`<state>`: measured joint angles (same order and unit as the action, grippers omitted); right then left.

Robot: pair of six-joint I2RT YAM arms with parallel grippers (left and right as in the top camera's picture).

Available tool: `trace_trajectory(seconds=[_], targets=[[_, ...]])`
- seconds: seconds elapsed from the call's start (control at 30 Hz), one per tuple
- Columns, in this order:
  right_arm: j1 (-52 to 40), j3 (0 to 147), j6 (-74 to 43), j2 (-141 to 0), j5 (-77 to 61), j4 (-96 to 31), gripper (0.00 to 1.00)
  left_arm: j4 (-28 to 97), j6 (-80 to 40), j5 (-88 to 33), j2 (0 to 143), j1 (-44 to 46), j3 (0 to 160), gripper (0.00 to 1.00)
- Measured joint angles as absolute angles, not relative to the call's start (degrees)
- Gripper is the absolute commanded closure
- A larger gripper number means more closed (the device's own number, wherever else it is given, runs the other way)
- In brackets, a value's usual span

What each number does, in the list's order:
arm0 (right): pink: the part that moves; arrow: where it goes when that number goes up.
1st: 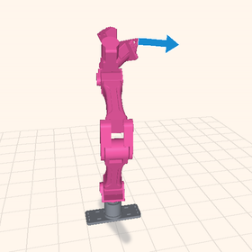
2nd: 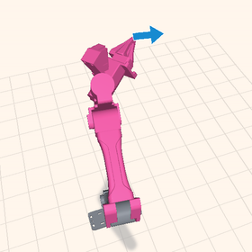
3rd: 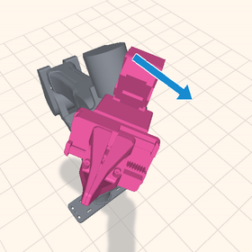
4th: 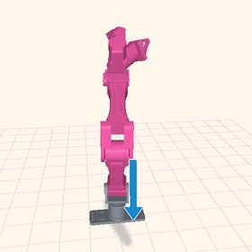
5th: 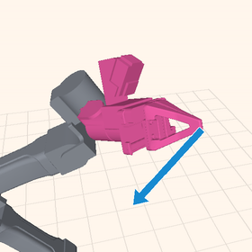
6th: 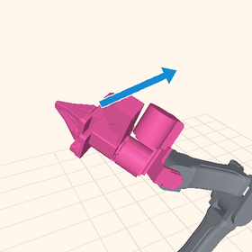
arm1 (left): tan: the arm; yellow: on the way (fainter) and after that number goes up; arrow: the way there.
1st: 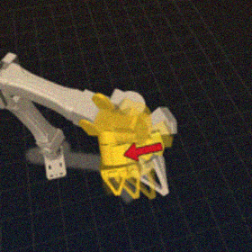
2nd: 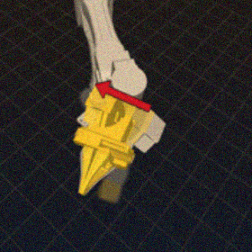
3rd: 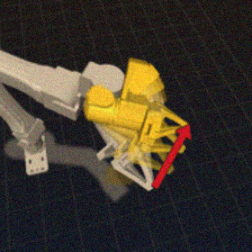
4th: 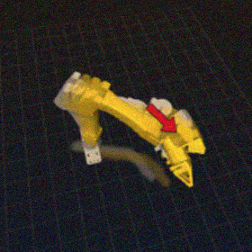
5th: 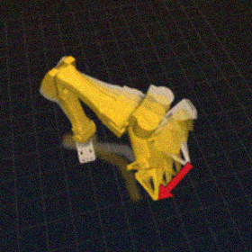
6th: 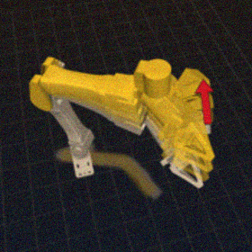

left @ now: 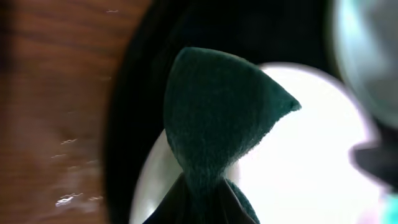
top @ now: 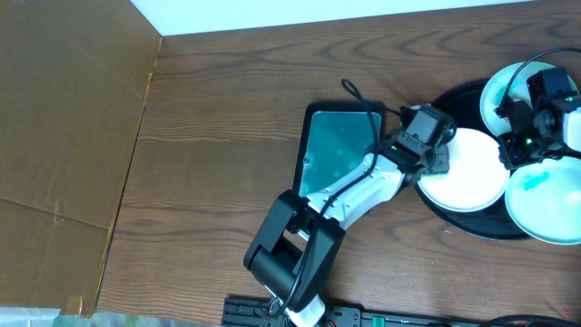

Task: Clean dirty plates on tray and stack at the side
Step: 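Rub the sponge around the front plate while the right gripper holds it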

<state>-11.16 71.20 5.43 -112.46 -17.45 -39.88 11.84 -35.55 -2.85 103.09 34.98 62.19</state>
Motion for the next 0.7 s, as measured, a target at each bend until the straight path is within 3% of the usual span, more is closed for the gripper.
trace_trajectory(seconds=[0.37, 0.7], targets=[[-11.2, 71.2, 5.4, -112.5, -17.2, -39.8, 0.99, 7.4, -40.6, -13.2, 105.6, 35.1, 62.2, 0.93], [-11.2, 71.2, 5.4, -112.5, -17.2, -39.9, 0.99, 12.7, -34.5, -2.9, 108.2, 35.8, 63.4, 0.93]])
